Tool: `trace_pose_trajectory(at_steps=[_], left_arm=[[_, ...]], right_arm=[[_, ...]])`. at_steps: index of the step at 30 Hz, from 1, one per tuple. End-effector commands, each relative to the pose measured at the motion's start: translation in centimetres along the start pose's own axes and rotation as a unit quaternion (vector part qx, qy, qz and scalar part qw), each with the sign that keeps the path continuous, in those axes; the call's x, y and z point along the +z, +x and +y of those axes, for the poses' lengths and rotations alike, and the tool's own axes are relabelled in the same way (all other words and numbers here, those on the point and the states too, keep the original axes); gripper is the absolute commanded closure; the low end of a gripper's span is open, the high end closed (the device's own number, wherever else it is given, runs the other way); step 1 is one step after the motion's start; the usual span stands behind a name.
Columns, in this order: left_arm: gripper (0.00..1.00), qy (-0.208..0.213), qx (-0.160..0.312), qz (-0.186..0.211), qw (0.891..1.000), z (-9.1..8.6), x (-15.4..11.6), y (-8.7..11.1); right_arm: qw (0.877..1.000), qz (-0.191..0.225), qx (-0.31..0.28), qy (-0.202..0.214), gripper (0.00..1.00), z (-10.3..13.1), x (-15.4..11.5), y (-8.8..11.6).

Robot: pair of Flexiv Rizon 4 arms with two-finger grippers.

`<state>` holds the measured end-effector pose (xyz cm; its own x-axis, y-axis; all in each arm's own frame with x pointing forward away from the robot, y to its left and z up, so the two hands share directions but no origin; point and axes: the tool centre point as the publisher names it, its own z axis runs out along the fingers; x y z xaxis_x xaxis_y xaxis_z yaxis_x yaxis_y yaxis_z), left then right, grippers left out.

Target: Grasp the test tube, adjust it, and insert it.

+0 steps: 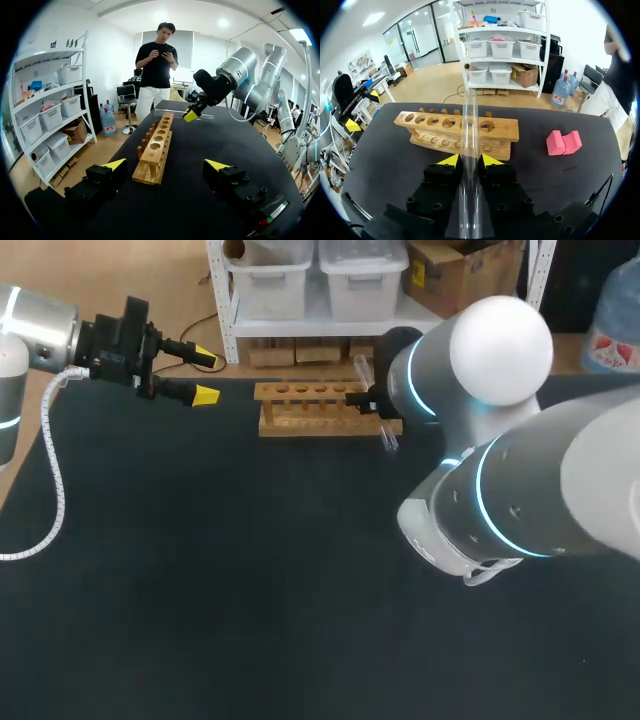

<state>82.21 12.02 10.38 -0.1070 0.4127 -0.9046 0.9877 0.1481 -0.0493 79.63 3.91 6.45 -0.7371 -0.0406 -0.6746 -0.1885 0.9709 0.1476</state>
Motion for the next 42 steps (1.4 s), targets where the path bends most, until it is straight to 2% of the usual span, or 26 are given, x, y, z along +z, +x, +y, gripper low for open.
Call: trace_pose_trajectory(at_steps=[1,42], left_arm=[[0.00,0.001,0.000,0.000,1.000,0.1,0.0,0.0],[0.00,0.001,0.000,0.000,1.000,0.1,0.0,0.0]], right_arm=[[1.000,0.010,0.003,-0.015,1.00,0.0,0.3,-0.3],[0.995,0.074,0.000,-0.060,1.00,0.8,3.5,1.1]])
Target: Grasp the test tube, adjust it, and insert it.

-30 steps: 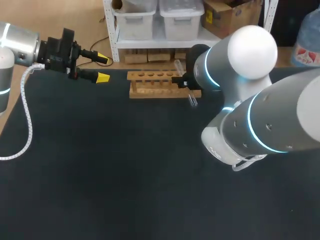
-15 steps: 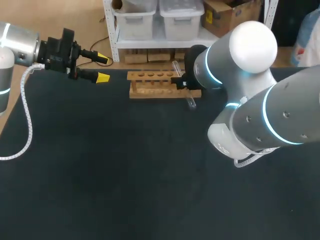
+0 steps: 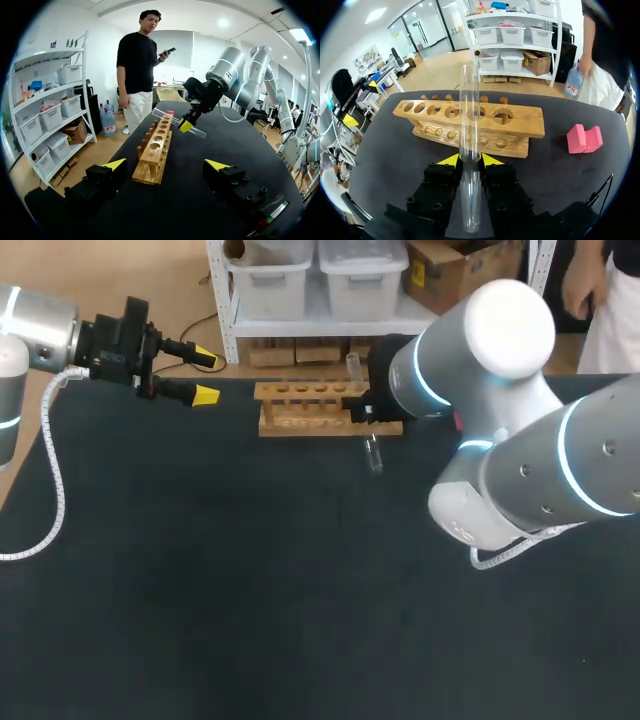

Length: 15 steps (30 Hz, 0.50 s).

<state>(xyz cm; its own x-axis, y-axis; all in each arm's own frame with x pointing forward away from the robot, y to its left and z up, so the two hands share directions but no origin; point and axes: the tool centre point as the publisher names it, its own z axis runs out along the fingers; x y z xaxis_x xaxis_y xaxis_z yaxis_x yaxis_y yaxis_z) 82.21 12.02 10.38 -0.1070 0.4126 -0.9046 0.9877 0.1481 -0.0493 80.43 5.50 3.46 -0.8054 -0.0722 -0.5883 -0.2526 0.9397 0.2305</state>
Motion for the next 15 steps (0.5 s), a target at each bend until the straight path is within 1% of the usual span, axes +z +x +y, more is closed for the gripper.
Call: trace_pose_trajectory(at_steps=[1,9,15], left_arm=[[0.00,0.001,0.000,0.000,1.000,0.09,0.01,0.02],[0.00,0.001,0.000,0.000,1.000,0.09,0.01,0.02],[0.00,0.001,0.000,0.000,1.000,0.09,0.01,0.02]], right_arm=[[1.000,0.018,0.000,-0.006,1.00,-0.22,0.39,-0.34],[1.000,0.023,-0.001,-0.008,1.00,-0.34,0.54,-0.32],[1.000,0.020,0.001,-0.001,1.00,-0.48,-0.13,-0.55]])
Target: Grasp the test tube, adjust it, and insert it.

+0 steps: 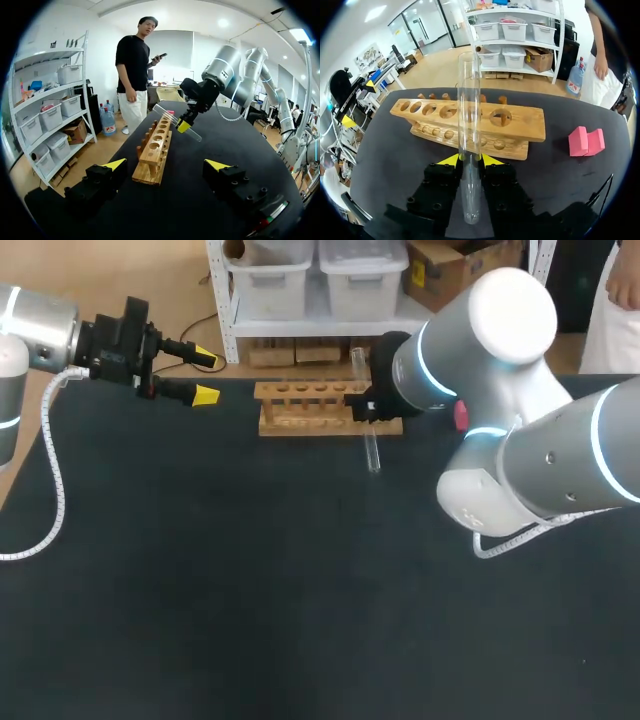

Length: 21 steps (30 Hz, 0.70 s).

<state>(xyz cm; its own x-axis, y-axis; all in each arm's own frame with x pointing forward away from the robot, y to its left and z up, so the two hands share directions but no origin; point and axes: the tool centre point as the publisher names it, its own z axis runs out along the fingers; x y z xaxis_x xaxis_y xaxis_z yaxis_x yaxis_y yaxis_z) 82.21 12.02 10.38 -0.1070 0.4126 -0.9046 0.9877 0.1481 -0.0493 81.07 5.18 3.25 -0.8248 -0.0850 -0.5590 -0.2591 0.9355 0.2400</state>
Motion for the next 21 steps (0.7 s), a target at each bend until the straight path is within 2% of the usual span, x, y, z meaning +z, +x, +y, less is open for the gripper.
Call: trace_pose_trajectory(at_steps=[1,8,21], left_arm=[[0.00,0.001,0.000,0.000,1.000,0.1,0.0,0.0],[0.00,0.001,0.000,0.000,1.000,0.1,0.0,0.0],[0.00,0.001,0.000,0.000,1.000,0.1,0.0,0.0]], right_arm=[[1.000,0.000,0.002,0.008,1.00,0.0,-0.7,-0.2],[0.999,-0.006,0.007,0.036,1.00,-0.1,-2.5,-0.7],[0.995,-0.007,0.031,0.095,1.00,-0.7,-6.7,0.5]])
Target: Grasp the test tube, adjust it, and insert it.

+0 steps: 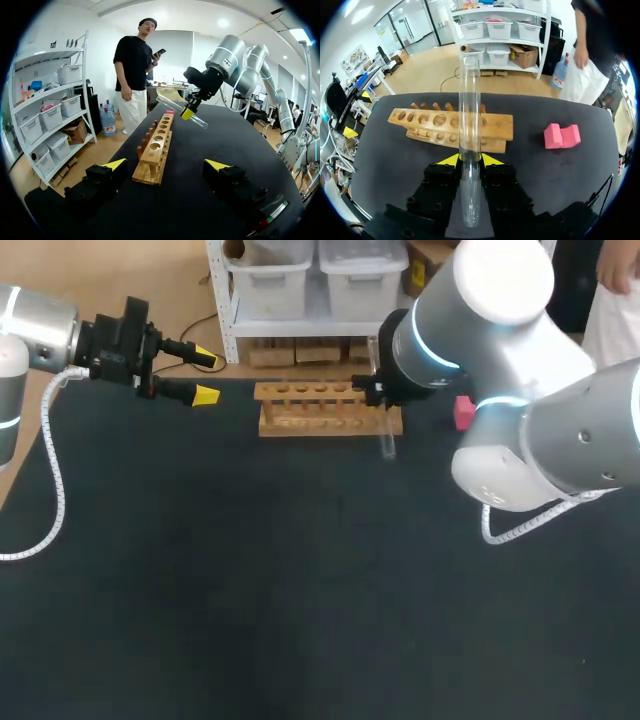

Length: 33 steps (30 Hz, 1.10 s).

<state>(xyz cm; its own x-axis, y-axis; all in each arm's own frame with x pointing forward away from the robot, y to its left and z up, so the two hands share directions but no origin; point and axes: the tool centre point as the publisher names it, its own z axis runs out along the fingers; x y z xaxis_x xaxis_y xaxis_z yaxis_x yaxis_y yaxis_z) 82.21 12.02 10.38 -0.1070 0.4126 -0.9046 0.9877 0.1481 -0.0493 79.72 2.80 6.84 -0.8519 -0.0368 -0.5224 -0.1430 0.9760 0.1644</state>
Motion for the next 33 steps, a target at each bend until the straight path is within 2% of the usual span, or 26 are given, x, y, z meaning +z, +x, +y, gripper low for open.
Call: trace_pose_trajectory(at_steps=[1,12,17,21,33], left_arm=[[0.00,0.001,0.000,0.000,1.000,0.1,0.0,0.0],[0.00,0.001,0.000,0.000,1.000,0.1,0.0,0.0],[0.00,0.001,0.000,0.000,1.000,0.1,0.0,0.0],[0.00,0.001,0.000,0.000,1.000,0.1,0.0,0.0],[0.00,0.001,0.000,0.000,1.000,0.1,0.0,0.0]], right_arm=[[0.999,-0.024,0.006,0.031,1.00,-0.1,-2.6,1.4],[0.996,-0.057,0.028,0.059,1.00,-1.5,-5.1,1.8],[0.996,-0.059,0.023,0.068,1.00,-2.1,-5.5,1.5],[0.996,-0.075,0.019,0.053,1.00,-2.4,-5.8,1.2],[0.996,-0.075,0.019,0.053,1.00,-2.4,-5.8,1.2]])
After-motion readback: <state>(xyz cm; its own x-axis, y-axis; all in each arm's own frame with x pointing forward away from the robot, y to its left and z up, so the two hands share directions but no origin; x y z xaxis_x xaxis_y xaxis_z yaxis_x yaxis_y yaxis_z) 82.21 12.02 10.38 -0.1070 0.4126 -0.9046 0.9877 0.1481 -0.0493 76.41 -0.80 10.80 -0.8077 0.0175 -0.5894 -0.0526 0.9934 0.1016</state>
